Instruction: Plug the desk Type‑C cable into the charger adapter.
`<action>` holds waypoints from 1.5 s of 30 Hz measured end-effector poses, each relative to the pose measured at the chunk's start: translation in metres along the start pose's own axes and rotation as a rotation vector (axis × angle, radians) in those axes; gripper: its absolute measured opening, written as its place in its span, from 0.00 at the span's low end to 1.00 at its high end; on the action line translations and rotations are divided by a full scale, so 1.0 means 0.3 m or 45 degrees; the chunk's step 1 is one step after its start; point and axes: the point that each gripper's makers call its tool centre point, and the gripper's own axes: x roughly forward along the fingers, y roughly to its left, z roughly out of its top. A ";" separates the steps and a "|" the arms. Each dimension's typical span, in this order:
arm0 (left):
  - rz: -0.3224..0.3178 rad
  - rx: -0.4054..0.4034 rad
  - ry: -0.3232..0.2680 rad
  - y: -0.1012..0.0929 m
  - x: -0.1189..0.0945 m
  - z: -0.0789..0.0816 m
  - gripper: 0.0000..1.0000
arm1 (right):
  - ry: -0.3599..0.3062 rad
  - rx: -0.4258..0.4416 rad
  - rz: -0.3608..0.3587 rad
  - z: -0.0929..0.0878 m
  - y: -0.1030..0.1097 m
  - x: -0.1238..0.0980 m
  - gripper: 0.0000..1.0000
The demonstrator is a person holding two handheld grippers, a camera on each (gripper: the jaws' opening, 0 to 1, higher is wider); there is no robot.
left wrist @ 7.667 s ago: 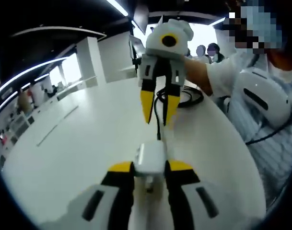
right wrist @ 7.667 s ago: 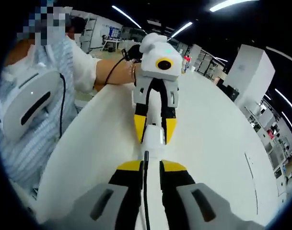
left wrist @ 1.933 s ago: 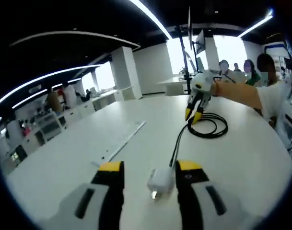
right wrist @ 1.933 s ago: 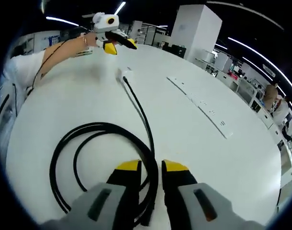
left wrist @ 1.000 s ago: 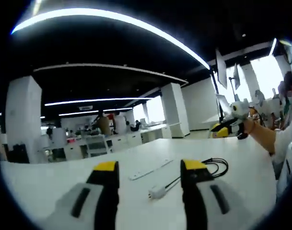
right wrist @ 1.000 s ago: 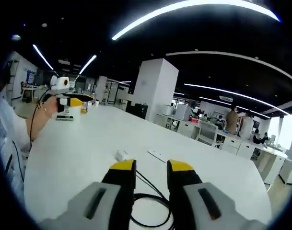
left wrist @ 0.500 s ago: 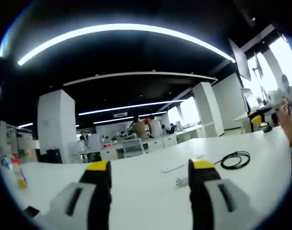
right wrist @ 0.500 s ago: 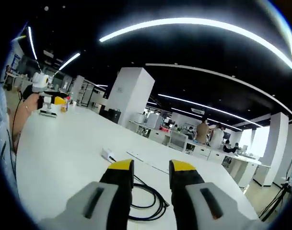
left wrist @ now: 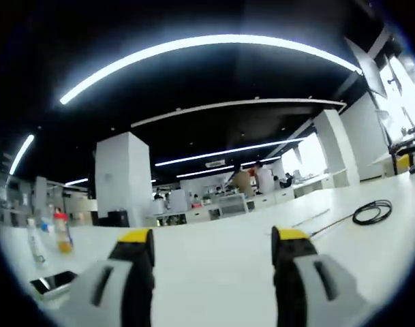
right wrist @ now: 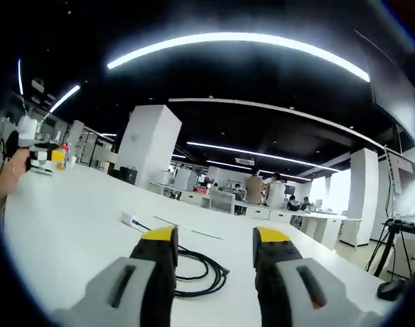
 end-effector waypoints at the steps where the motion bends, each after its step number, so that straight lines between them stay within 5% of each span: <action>1: 0.004 0.006 0.001 0.000 -0.001 -0.004 0.69 | -0.011 0.002 -0.008 0.001 -0.003 -0.003 0.44; 5: 0.015 0.035 -0.011 0.005 -0.006 -0.018 0.68 | -0.019 -0.088 -0.101 -0.021 -0.030 -0.017 0.44; 15: -0.026 0.064 -0.016 -0.020 -0.003 -0.034 0.68 | 0.058 -0.190 -0.075 -0.065 -0.007 -0.003 0.42; 45: -0.065 -0.064 -0.061 -0.019 -0.007 -0.029 0.69 | 0.064 -0.156 -0.031 -0.081 0.007 0.001 0.39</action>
